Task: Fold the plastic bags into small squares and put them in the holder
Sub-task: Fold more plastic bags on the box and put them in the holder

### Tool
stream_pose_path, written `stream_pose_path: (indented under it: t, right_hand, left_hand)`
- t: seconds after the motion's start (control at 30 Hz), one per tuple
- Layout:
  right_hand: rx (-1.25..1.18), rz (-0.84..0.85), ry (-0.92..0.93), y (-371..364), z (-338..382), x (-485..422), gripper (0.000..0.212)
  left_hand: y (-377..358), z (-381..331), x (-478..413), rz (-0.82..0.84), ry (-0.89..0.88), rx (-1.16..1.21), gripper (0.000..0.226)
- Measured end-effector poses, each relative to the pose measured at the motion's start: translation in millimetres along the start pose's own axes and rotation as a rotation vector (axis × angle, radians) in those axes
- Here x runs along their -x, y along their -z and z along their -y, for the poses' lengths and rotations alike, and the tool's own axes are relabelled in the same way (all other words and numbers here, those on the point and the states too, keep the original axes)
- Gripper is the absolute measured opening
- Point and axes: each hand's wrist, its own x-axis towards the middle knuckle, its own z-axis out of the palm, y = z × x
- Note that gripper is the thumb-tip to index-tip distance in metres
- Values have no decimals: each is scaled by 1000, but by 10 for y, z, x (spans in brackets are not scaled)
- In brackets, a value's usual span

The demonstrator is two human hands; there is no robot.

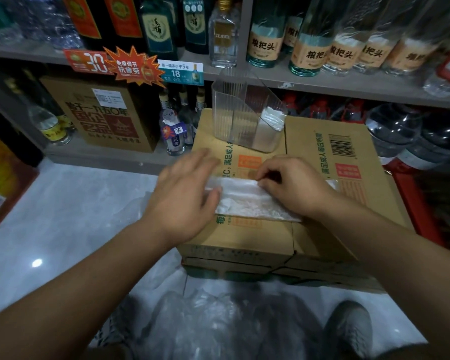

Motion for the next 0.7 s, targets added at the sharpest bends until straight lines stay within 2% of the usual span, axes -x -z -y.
stream_pose_path:
  t: [0.1,0.17,0.23,0.37,0.47,0.6,0.67,0.7]
  right_hand:
    - [66,-77,3,-26,37,85,20]
    - [107,-121,40,-57,127,191,35]
    - [163,-27,71,-96,242,330,53]
    - [315,295,64,-195,256,584,77]
    - [384,349,81,-205,53,646,88]
    - [346,318,68,-169,-80,683,92]
    - [280,186,116,-123,-67,697,85]
    - [256,97,167,-97,-58,697,75]
  left_hand:
    - [-106,-34,14,214,-128,-61,67]
    - [-173,-10,9,275,-143,-92,75]
    - [-220,11,-3,308,-138,-112,83]
    - [-308,64,22,345,-130,-183,85]
    - [-325,82,30,359,-124,-199,85]
    - [-343,82,28,350,-124,-212,83]
    - [-358,100,32,335,-127,-204,79]
    - [-362,106,35,327,-131,-195,77]
